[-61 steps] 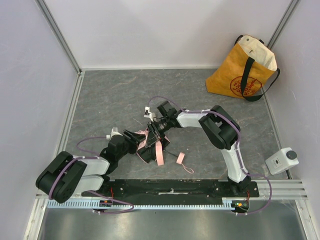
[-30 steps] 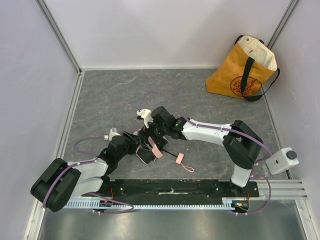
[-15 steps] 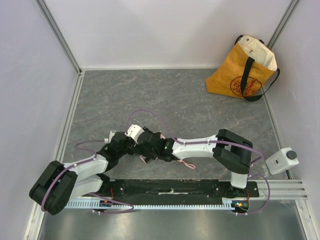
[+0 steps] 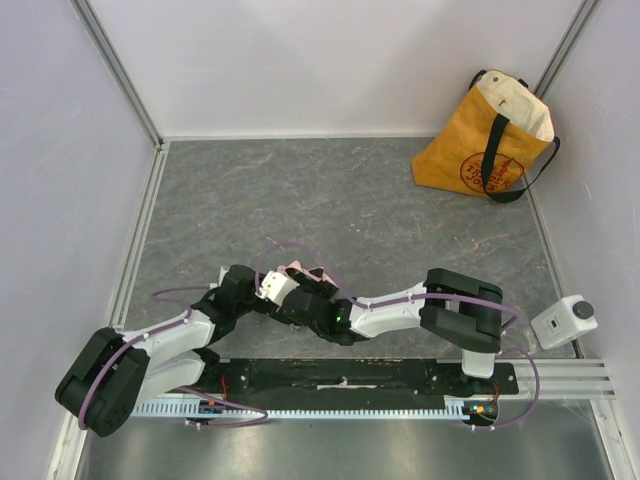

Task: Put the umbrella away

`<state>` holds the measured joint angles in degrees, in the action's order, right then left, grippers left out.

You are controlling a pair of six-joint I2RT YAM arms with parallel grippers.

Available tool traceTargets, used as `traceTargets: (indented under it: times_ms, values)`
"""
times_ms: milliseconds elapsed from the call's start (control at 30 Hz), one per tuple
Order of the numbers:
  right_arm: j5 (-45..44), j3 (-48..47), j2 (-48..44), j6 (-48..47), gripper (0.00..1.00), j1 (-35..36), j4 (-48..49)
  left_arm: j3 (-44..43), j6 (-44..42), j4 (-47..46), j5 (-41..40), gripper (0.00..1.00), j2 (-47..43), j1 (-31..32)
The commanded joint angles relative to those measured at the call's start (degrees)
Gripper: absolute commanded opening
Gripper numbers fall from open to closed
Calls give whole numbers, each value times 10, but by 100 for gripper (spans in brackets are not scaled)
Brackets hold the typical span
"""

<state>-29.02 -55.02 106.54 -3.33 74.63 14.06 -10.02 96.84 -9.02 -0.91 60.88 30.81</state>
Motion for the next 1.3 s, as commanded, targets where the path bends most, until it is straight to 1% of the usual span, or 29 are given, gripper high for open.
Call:
traceTargets:
  times_ms: [0, 67, 133, 167, 233, 300, 400, 533, 567, 667, 700, 767, 833, 867, 900, 933, 1000, 1033, 1067, 1133, 1267]
  values:
    - [12, 29, 16, -53, 80, -6, -65, -4, -15, 79, 30, 2, -9, 3]
    - [-7, 12, 34, -68, 80, -6, -71, -10, -14, 87, 35, 2, -16, 3]
    - [-21, 0, 55, -76, 79, -6, -69, -24, -14, 117, 41, 2, -22, 3]
    - [-26, -1, 63, -79, 78, -8, -63, -26, -13, 123, 44, 2, -24, 4]
    - [-37, -5, 80, -77, 72, -12, -63, -28, -10, 129, 49, 2, -35, 4]
    - [-31, 0, 88, -68, 60, -18, -62, -25, -3, 130, 55, 2, -45, 3]
    - [-12, 17, 88, -52, 35, -22, -52, -13, 5, 124, 52, 2, -50, 3]
    - [37, 26, 79, -31, 3, -27, -55, 18, 21, 52, 56, 2, -32, 3]
    - [56, 29, 74, -24, 0, -33, -55, 23, 14, 28, 56, 2, -23, 3]
    - [128, 33, 61, -3, 0, -61, -61, 25, -21, -19, 47, 2, 0, 3]
    - [154, 35, 55, 3, 0, -69, -63, 31, -27, -34, 43, 12, 4, 3]
    - [217, 34, 52, 13, 0, -91, -73, 51, -51, -92, 30, 37, 1, 3]
    - [307, 26, 56, 25, 0, -119, -90, 66, -74, -115, 15, 59, -9, 3]
    - [335, 24, 58, 29, 0, -133, -94, 75, -82, -127, 11, 68, -17, 2]
    - [377, 22, 59, 32, 0, -148, -98, 81, -102, -137, -7, 73, -24, 2]
    - [422, 26, 55, 50, 0, -161, -96, 83, -112, -134, -12, 77, -29, 3]
    - [488, 26, 56, 67, 0, -188, -91, 82, -129, -118, -11, 81, -31, -4]
    - [525, 20, 63, 72, 0, -199, -98, 80, -142, -114, -9, 88, -30, -5]
    - [568, 7, 74, 74, 0, -210, -111, 77, -150, -107, -9, 91, -30, -5]
    - [626, -10, 94, 83, 0, -226, -129, 81, -166, -124, -9, 93, -29, -5]
    - [736, -27, 125, 110, 0, -263, -134, 76, -179, -113, -24, 95, -31, -8]
